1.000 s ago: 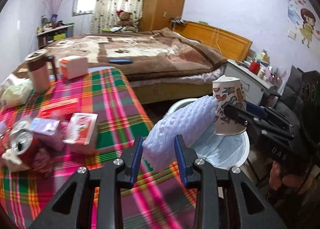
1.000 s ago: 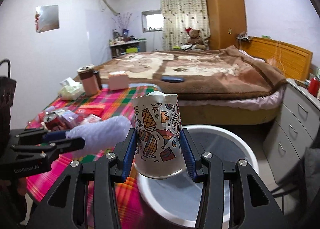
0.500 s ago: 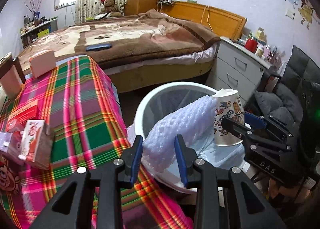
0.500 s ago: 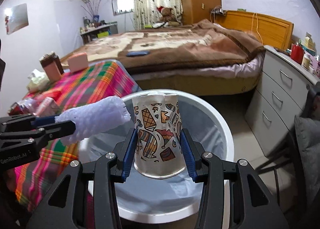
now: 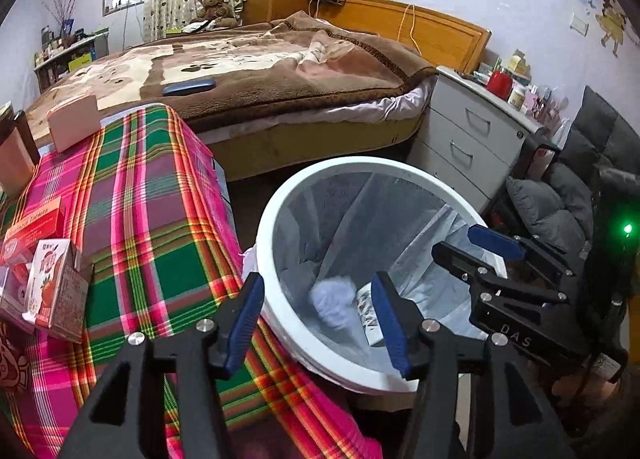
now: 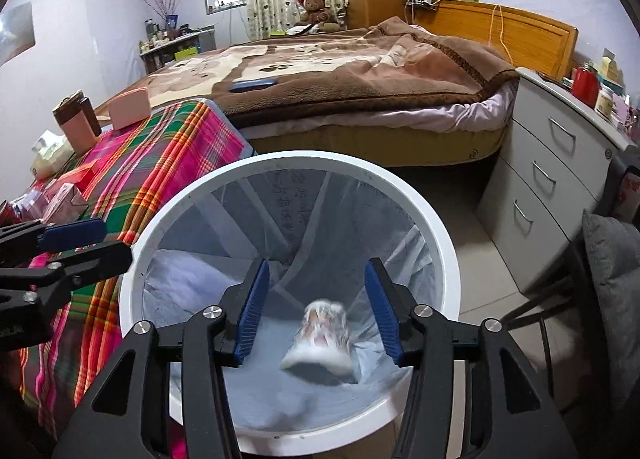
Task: Collect trash
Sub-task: 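Move both open tools back over the table, then grasp the strawberry milk carton with the right tool while the left tool grasps the Coca-Cola bottle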
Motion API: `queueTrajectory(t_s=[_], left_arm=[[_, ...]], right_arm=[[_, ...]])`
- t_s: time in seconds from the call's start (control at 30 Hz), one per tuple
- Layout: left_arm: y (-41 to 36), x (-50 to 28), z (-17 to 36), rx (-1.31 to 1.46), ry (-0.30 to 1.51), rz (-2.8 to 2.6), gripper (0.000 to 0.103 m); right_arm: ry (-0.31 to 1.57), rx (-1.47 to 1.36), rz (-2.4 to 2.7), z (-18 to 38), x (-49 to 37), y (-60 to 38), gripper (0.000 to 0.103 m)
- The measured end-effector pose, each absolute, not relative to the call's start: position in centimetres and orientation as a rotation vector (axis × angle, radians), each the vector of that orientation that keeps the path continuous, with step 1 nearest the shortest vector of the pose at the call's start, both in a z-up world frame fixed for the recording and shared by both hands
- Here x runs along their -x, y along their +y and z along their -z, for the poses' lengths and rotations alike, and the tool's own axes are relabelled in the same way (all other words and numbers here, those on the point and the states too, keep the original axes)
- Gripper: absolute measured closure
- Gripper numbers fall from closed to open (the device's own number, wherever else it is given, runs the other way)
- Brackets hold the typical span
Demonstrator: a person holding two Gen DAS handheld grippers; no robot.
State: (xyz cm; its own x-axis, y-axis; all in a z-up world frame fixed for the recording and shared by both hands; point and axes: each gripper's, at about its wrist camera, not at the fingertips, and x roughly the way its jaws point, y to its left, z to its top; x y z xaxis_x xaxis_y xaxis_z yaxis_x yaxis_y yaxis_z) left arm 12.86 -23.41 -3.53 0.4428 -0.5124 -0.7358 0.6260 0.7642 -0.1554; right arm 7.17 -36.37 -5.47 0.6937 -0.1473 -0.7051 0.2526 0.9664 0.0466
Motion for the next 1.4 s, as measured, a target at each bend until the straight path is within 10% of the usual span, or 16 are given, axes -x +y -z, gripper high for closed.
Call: queueTrajectory(t_s=[1.4], left_arm=[[3.9,-11.1,-1.0,0.035,0.608,0.235,0.035]], right_arm=[[0.658,-0.169,-0.084,1.6,-10.9,-18.7,0.043]])
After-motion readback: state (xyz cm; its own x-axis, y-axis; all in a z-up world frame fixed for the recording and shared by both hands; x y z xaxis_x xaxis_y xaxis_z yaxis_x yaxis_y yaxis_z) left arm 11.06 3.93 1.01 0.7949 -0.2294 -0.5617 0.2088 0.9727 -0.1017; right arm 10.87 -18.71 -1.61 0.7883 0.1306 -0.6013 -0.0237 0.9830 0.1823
